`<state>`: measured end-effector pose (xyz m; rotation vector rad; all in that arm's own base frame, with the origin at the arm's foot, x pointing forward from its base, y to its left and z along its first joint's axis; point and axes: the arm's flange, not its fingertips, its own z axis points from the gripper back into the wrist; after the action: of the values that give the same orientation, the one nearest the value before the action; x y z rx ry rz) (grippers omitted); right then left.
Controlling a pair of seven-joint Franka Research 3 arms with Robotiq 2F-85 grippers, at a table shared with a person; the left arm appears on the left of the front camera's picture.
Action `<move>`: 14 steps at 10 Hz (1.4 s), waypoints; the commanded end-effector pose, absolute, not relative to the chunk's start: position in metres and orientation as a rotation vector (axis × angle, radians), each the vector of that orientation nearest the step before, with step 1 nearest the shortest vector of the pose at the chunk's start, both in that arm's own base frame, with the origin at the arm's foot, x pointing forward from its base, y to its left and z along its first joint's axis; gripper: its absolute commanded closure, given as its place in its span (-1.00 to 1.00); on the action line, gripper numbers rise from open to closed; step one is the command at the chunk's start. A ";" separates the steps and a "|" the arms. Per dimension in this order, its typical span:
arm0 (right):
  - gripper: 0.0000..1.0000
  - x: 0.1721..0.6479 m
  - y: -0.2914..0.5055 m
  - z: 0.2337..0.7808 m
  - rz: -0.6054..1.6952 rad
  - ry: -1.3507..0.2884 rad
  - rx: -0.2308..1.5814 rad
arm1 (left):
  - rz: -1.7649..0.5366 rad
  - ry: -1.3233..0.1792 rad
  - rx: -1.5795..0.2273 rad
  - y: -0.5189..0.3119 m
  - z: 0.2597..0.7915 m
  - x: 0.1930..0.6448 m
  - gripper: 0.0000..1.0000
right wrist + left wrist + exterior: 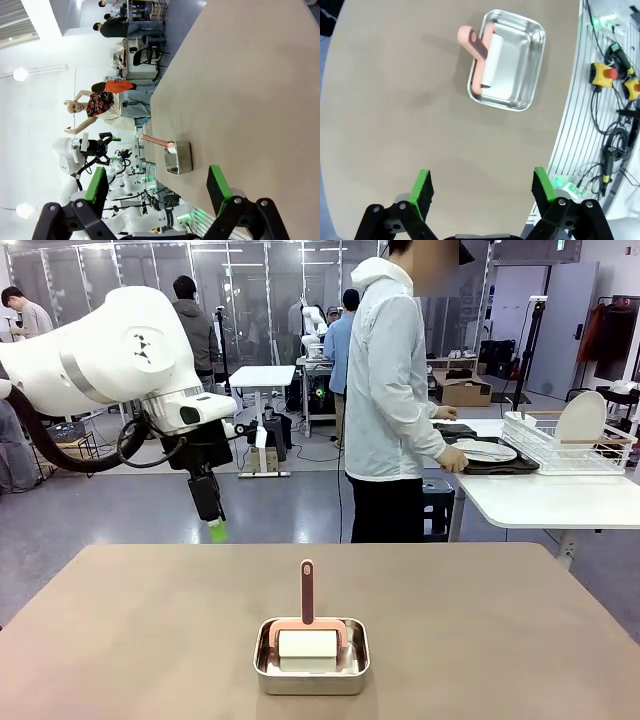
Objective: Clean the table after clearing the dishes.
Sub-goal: When the right (or left) Handle tray is removed, use the right hand (or left hand) to clean the right (or left) side of the table with the Lint Roller.
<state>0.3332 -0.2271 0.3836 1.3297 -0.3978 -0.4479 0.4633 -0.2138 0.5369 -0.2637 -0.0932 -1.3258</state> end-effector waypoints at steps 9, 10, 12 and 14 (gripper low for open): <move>-1.00 0.332 -0.226 0.386 -0.444 -0.399 1.337 | -1.463 0.091 -0.132 -0.340 0.451 0.515 -1.00; -1.00 0.332 -0.226 0.386 -0.444 -0.399 1.337 | -1.472 0.089 -0.113 -0.349 0.453 0.516 -1.00; -1.00 0.332 -0.226 0.386 -0.444 -0.399 1.337 | -1.496 0.077 -0.114 -0.363 0.455 0.519 -1.00; -1.00 0.332 -0.226 0.386 -0.444 -0.399 1.337 | -1.527 0.098 -0.123 -0.375 0.454 0.521 -1.00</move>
<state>0.3333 -0.2272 0.3837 1.3305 -0.3974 -0.4472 0.5169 -0.3691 0.4524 -0.1446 0.0607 -1.5227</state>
